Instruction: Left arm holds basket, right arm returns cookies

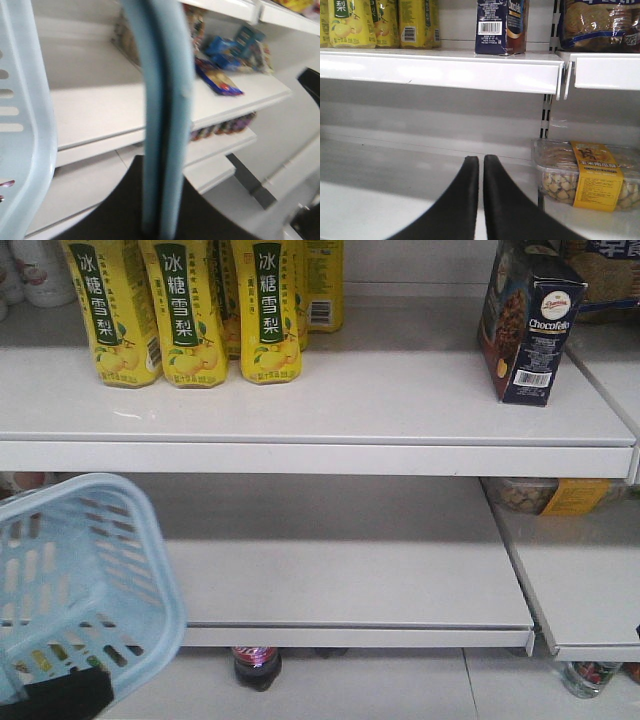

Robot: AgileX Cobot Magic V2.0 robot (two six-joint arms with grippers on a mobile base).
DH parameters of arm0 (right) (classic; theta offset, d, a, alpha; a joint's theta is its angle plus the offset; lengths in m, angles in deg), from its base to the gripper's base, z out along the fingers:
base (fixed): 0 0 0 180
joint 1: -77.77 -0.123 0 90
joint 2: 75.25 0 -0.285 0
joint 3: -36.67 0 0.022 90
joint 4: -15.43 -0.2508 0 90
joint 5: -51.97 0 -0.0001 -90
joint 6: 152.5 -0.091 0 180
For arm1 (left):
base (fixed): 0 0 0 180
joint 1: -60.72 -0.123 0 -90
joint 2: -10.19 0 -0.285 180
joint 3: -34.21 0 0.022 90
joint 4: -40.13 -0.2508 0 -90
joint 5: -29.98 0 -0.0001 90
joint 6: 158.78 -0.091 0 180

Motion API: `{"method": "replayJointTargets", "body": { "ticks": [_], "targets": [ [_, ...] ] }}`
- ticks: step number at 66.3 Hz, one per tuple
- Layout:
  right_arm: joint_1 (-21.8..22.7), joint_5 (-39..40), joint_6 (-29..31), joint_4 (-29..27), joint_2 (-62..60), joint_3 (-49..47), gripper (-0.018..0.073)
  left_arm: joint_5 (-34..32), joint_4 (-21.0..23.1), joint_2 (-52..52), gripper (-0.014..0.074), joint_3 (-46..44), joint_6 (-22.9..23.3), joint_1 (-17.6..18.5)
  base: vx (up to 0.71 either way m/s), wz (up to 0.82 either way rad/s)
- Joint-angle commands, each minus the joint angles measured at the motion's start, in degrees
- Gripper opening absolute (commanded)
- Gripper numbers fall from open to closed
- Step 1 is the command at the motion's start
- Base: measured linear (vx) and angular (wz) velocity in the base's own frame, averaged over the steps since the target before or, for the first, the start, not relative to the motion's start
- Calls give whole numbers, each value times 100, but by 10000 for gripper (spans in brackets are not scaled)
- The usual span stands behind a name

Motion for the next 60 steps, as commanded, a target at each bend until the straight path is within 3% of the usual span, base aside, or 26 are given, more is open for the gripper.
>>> {"method": "replayJointTargets", "body": {
  "ticks": [1, 7, 10, 16, 23, 32, 40, 50, 60],
  "targets": [
    [6, 445, 55, 49, 69, -170, -10, -900, -1621, 494, -3, 226, 1648, 14, 0, 0],
    [6, 445, 55, 49, 69, -170, -10, -1263, -3310, 942, -3, 657, 2801, -50, 0, 0],
    [6, 445, 55, 49, 69, -170, -10, -1265, -3985, 1092, -3, 817, 3110, -168, 0, 0],
    [6, 445, 55, 49, 69, -170, -10, -1265, -4706, 1356, -3, 1092, 3823, -641, 0, 0],
    [6, 445, 55, 49, 69, -170, -10, -1034, -5049, 1628, -3, 1261, 4244, -1421, 0, 0],
    [6, 445, 55, 49, 69, -170, -10, -906, -5548, 2115, -3, 1261, 4218, -2302, 0, 0],
    [6, 445, 55, 49, 69, -170, -10, -912, -5677, 2537, -3, 1261, 4123, -2903, 0, 0],
    [6, 445, 55, 49, 69, -170, -10, -871, -5677, 2561, -3, 1261, 3869, -3441, 0, 0],
    [6, 445, 55, 49, 69, -170, -10, -877, -5677, 2561, -3, 1261, 3789, -3610, 0, 0]
  ]
}}
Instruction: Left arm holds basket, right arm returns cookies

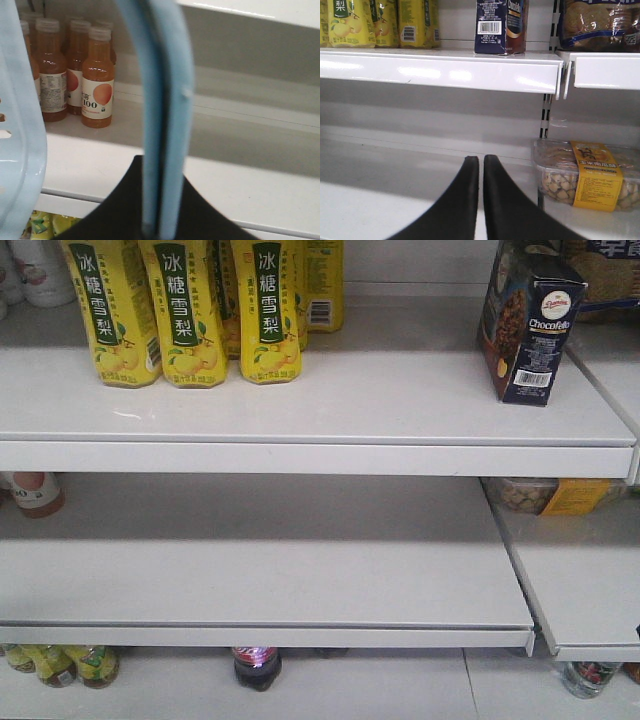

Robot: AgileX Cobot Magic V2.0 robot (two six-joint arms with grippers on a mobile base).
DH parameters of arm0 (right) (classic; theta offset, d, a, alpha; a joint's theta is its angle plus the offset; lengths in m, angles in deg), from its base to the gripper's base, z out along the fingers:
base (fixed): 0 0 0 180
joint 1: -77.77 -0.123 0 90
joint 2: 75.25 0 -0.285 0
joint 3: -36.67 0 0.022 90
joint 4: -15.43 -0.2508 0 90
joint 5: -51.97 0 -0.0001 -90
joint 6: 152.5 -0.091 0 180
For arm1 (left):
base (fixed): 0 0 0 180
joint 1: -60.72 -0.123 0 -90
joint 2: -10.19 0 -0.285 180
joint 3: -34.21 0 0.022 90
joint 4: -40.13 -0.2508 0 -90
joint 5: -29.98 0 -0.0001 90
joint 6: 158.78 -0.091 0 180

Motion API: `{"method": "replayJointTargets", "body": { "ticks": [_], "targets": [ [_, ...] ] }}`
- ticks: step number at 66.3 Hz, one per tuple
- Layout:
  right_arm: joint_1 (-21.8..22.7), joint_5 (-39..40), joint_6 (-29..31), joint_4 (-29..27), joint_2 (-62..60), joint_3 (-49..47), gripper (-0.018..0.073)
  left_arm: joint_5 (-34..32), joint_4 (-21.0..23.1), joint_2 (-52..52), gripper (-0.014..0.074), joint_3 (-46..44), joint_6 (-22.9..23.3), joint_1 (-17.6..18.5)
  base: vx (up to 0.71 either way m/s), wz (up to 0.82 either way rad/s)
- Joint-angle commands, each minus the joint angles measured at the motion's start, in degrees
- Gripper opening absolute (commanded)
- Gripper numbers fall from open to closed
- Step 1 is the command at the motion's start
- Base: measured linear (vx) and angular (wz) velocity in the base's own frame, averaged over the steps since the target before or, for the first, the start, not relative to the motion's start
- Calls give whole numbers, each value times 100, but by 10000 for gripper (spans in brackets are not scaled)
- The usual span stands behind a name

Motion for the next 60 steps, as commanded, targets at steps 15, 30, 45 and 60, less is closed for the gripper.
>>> {"method": "replayJointTargets", "body": {
  "ticks": [15, 30, 45, 60],
  "targets": [
    [6, 439, 55, 49, 69, -170, -10, -532, -152, 109, -3, -169, -192, -24, 0, 0],
    [6, 439, 49, 49, 69, -170, -11, -532, -152, 109, -3, -169, -701, 473, 0, 0],
    [6, 439, 44, 49, 69, -170, -11, -532, -102, 109, -3, -169, -764, 576, 0, 0],
    [6, 439, 44, 49, 69, -170, -11, -532, -102, 104, -3, -175, -765, 571, 0, 0]
  ]
}}
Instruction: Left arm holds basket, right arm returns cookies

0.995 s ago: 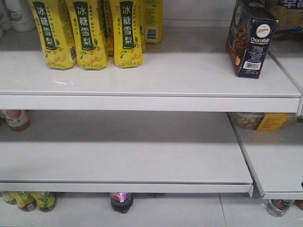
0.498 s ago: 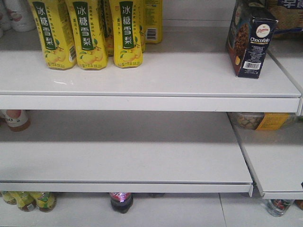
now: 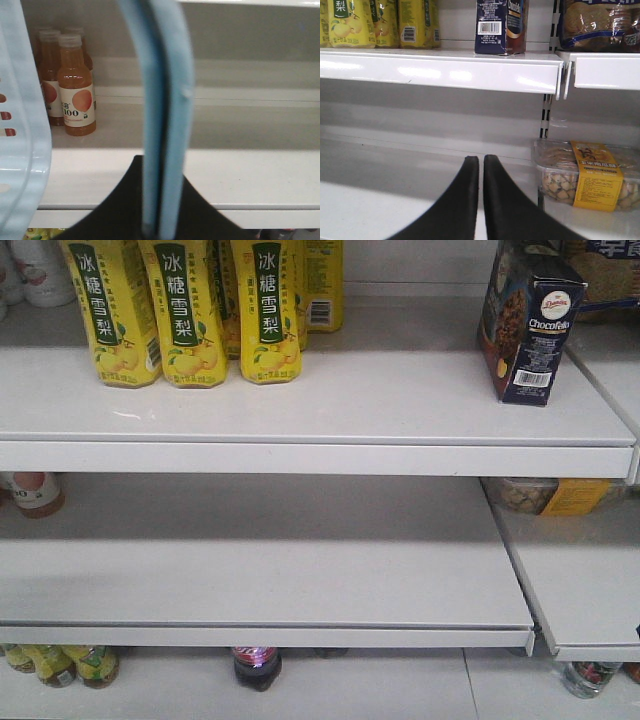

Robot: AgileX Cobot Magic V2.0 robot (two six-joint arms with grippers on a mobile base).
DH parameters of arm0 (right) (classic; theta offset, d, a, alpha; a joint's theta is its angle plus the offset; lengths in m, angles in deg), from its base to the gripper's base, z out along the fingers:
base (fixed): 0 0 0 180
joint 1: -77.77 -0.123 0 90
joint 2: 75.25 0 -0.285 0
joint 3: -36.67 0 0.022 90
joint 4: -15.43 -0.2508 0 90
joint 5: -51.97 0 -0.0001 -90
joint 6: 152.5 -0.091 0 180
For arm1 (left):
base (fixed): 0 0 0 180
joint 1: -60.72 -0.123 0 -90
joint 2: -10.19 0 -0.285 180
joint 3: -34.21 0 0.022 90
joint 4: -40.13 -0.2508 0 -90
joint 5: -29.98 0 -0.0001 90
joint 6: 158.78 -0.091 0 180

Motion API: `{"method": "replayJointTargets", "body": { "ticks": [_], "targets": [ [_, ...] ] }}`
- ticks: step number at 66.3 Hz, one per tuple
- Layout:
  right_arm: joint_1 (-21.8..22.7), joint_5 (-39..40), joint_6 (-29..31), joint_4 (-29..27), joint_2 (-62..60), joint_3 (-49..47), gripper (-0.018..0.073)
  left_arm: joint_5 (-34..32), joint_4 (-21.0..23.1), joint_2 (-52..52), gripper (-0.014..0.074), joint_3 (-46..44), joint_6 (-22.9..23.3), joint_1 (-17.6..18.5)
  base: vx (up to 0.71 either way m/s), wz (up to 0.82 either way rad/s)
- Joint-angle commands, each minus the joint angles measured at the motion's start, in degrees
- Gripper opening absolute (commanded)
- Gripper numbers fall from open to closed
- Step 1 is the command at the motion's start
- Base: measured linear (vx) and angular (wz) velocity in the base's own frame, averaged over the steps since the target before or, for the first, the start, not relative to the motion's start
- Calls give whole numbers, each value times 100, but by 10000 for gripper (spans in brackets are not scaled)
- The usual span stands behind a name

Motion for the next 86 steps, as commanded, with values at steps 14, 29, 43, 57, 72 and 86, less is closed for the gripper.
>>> {"method": "replayJointTargets", "body": {
  "ticks": [14, 29, 43, 57, 72, 86],
  "targets": [
    [6, 439, 44, 49, 69, -170, -11, -532, -79, 104, -3, -175, -125, 37, 0, 0],
    [6, 439, 44, 49, 69, -170, -11, -532, -79, 104, -3, -175, -125, 37, 0, 0],
    [6, 439, 44, 49, 69, -170, -11, -532, -79, 104, -3, -175, -125, 37, 0, 0],
    [310, 315, 65, 79, 69, -162, -11, -532, -79, 104, -3, -175, -125, 37, 0, 0],
    [984, 567, -122, 72, -29, 219, -11, -532, -79, 104, -3, -175, -125, 37, 0, 0],
    [1116, 61, -160, 208, -582, 225, -11, -532, -79, 104, -3, -175, -125, 37, 0, 0]
  ]
}}
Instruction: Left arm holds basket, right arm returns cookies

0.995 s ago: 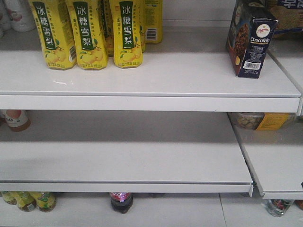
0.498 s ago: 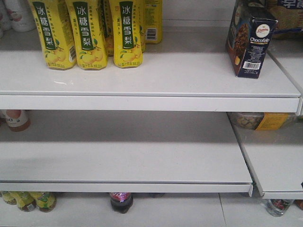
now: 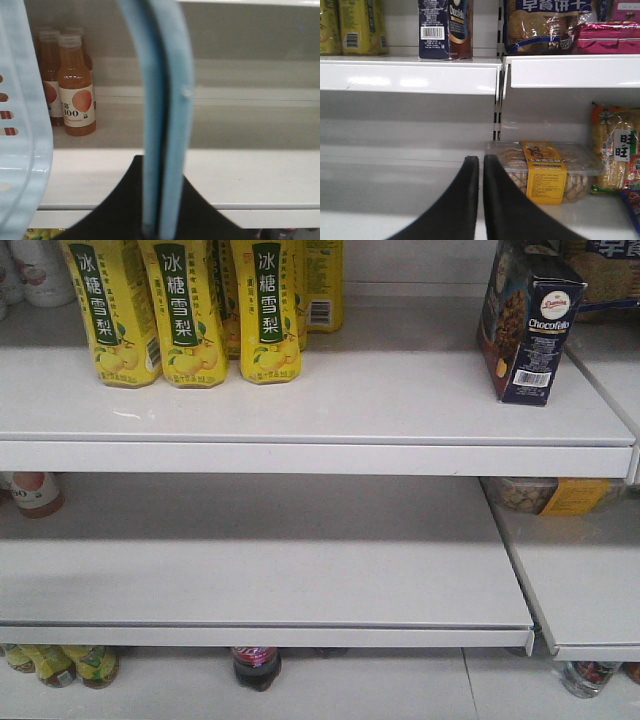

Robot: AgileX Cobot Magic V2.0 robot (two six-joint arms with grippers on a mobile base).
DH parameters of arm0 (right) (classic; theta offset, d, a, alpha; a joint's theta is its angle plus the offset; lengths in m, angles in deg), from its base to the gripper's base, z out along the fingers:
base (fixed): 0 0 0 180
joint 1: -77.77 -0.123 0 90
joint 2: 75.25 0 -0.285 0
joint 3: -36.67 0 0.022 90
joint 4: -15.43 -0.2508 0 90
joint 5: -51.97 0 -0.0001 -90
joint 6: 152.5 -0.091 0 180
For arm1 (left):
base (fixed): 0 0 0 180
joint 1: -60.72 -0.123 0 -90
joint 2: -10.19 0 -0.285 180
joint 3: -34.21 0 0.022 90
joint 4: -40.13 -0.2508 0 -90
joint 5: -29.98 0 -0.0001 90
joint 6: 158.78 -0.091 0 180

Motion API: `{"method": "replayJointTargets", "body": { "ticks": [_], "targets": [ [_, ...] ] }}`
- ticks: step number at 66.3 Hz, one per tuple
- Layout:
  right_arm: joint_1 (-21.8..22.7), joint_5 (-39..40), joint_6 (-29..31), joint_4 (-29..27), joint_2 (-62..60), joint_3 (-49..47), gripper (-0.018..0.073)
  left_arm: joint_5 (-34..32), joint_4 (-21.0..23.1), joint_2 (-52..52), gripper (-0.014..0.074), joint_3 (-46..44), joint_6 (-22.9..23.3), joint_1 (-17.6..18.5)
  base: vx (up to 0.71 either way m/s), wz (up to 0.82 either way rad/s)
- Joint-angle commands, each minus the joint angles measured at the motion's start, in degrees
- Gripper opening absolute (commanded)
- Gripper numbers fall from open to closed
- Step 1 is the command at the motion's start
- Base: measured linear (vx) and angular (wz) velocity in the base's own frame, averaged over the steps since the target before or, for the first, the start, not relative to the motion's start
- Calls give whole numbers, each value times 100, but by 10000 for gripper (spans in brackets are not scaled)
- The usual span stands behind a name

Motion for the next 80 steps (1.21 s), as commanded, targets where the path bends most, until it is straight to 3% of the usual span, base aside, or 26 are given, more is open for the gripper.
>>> {"method": "replayJointTargets", "body": {
  "ticks": [1, 21, 65, 80],
  "targets": [
    [116, 173, -52, 105, -171, 103, -11, -532, -79, 104, -3, -175, -108, 37, 0, 0],
    [137, -187, -387, 120, -157, 103, -11, -532, -79, 104, -3, -175, -108, 37, 0, 0],
    [137, -171, -315, 225, -157, 103, -11, -532, -79, 104, -3, -175, -108, 37, 0, 0],
    [137, -164, 163, -222, -157, 103, -11, -532, -79, 104, -3, -175, -108, 37, 0, 0]
  ]
}}
